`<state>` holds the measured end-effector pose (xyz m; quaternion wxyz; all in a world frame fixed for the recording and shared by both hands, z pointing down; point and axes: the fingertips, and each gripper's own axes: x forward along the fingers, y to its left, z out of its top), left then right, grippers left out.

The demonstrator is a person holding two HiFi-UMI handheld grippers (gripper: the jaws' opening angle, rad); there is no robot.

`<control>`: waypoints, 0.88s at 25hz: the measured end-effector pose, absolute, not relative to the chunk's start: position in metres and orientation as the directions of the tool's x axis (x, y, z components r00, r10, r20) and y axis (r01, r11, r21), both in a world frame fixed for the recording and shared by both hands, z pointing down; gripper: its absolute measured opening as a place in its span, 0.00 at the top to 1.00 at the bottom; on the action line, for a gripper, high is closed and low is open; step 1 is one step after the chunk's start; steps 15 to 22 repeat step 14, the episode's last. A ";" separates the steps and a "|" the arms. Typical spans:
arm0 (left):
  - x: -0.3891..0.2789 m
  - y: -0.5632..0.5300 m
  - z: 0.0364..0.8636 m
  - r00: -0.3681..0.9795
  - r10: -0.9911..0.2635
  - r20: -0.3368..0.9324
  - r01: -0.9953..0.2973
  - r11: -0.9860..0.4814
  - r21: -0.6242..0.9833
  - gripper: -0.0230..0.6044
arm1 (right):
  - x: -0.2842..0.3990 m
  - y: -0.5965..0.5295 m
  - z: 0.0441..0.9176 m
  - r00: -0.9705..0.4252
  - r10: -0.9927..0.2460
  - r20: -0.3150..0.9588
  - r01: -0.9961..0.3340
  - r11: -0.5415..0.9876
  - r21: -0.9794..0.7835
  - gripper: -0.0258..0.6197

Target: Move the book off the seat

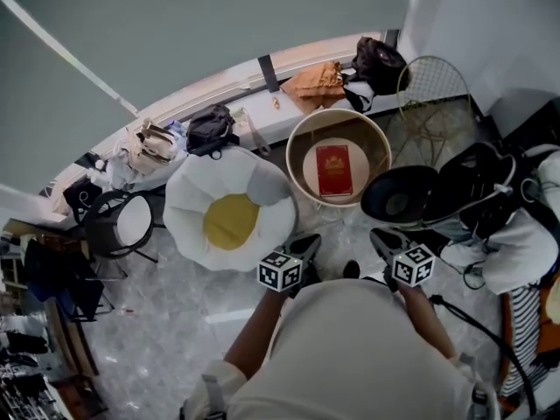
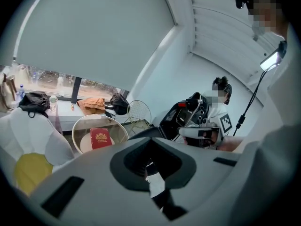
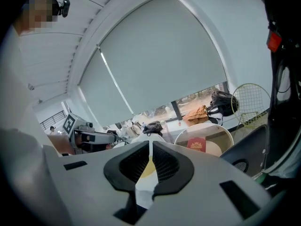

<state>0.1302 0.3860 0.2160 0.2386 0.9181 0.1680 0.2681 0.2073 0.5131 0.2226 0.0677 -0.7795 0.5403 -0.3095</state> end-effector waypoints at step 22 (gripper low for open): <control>0.133 0.383 0.209 0.805 0.402 0.436 0.130 -0.836 0.533 0.96 | 0.219 0.507 0.209 0.184 -0.890 0.418 -0.827 -0.370 -0.424 0.88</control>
